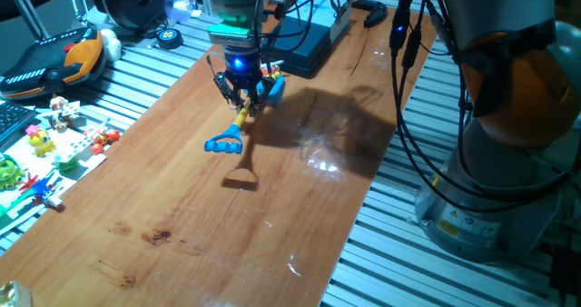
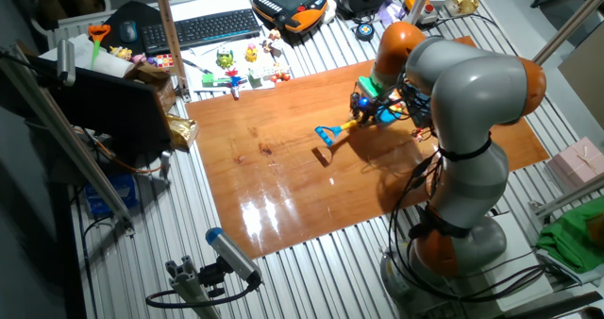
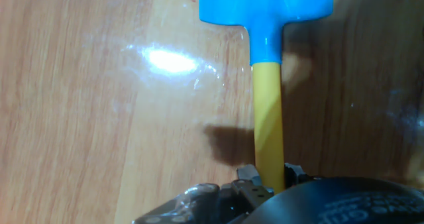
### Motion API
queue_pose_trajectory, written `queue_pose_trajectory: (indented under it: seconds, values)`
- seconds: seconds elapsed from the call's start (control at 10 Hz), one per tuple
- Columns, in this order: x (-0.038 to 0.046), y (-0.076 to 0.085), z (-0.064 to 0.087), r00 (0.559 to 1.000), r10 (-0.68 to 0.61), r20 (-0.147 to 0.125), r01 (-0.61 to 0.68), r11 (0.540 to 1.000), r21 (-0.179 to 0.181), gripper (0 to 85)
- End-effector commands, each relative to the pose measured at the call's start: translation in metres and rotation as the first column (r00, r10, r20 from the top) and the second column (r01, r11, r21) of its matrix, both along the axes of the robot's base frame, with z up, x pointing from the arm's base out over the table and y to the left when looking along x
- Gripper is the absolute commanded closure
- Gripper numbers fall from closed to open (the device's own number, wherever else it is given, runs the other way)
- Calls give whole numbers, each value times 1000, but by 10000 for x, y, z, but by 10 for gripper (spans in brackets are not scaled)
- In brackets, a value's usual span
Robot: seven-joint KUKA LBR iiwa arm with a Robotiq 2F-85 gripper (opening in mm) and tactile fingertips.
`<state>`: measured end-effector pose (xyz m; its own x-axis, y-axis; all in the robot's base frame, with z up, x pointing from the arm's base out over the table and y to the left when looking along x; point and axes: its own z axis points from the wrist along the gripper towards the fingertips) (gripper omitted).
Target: Use a shovel to scoop up an object
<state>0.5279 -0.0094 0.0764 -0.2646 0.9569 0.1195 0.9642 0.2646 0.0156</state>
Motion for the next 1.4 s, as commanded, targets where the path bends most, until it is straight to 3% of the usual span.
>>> queue_pose_trajectory:
  seconds: [0.0, 0.4, 0.7, 1.3]
  values:
    - [13, 28, 19, 1000, 3, 3, -3, 1000, -17, 843]
    - [38, 109, 64, 999, 31, 26, -29, 997, -74, 843]
    - [57, 208, 109, 999, 28, 29, -25, 996, -88, 843]
    - [12, 741, 236, 1000, -16, 26, 19, 993, -121, 843]
